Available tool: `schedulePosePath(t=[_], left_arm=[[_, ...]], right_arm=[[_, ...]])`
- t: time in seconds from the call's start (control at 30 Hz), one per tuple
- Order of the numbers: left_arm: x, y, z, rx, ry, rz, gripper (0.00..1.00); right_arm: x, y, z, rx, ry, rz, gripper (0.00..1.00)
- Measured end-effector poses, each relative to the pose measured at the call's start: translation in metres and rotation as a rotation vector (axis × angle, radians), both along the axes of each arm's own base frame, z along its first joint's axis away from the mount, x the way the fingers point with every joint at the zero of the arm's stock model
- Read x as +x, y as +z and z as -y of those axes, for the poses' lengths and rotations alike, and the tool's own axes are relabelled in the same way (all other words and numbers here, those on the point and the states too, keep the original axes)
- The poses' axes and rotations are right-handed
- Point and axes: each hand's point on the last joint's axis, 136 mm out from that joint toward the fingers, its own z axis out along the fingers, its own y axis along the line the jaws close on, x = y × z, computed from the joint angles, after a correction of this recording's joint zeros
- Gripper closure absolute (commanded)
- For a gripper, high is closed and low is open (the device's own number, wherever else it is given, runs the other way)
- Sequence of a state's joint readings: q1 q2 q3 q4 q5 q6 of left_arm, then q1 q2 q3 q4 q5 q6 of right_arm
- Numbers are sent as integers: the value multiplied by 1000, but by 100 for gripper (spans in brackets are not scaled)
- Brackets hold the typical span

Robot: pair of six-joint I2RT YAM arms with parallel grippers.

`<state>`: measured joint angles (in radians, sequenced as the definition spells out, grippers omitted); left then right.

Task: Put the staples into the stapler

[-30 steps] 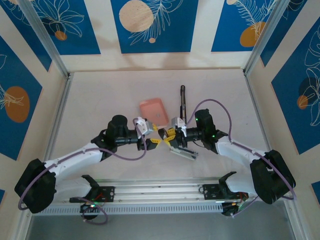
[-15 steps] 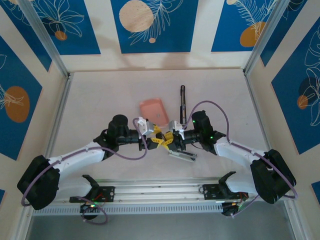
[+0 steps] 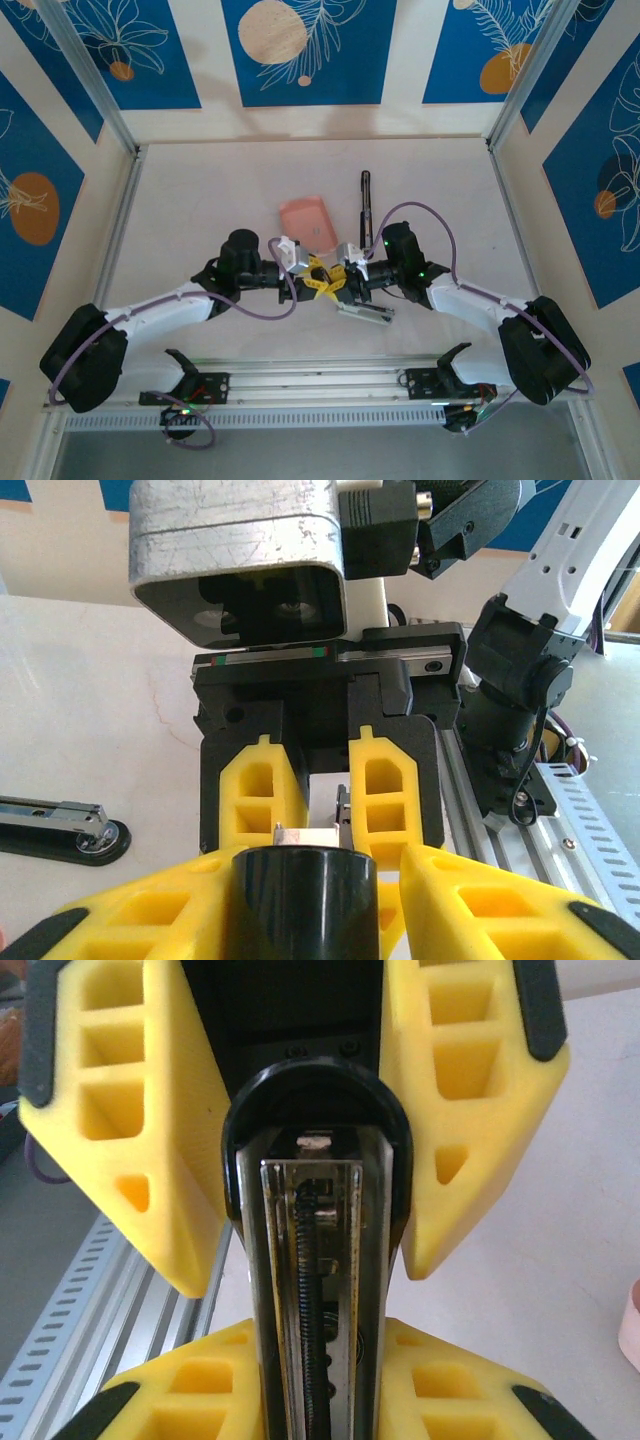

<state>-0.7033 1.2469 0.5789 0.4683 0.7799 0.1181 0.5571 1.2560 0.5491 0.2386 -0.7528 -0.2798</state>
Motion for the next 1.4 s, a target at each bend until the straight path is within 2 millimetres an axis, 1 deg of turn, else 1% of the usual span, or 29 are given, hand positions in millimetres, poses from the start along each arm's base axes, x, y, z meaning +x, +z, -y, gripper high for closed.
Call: schedulePosePath(t=[0.1, 0.2, 0.3, 0.47, 0.57, 0.67, 0.77, 0.87, 0.9, 1.0, 1.07, 1.17, 1.23, 1.3, 1.4], left_arm=[[0, -1, 0, 2, -3, -3, 65], [-1, 0, 1, 2, -8, -8, 77], [-1, 0, 1, 4, -9, -8, 84], [-1, -1, 0, 8, -10, -3, 85], [-1, -1, 1, 13, -12, -3, 85], [-1, -1, 1, 18, -14, 4, 85], [-1, -9, -1, 49, -9, -10, 85], [-1, -7, -1, 46, -8, 3, 85], [-1, -5, -2, 43, -7, 12, 85], [-1, -1, -2, 39, -9, 33, 84], [-1, -7, -3, 61, -5, 21, 83], [-3, -16, -6, 98, -2, -1, 83], [-4, -21, -8, 118, -1, -8, 83], [-5, -25, -10, 136, -1, -9, 83], [-7, -29, -14, 173, -1, -8, 82]], right_arm=[[-1, 0, -1, 2, 8, -6, 76], [-1, 1, -1, 4, 12, -1, 76], [-1, 1, -1, 4, 15, 6, 76], [-1, 1, -1, 3, 15, 8, 75], [-1, 0, -1, 1, 14, 5, 72], [0, 0, -1, -2, 2, -5, 62], [7, 5, -1, 4, -35, -2, 52], [13, 9, 2, 1, -84, -5, 44], [15, 12, 4, 1, -100, -4, 38], [20, 22, 14, 15, -157, 4, 32], [24, 34, 22, 41, -206, 16, 29], [33, 56, 36, 86, -288, 26, 28], [38, 65, 46, 105, -337, 11, 28], [43, 67, 54, 112, -381, -29, 28], [50, 63, 62, 109, -447, -125, 29]])
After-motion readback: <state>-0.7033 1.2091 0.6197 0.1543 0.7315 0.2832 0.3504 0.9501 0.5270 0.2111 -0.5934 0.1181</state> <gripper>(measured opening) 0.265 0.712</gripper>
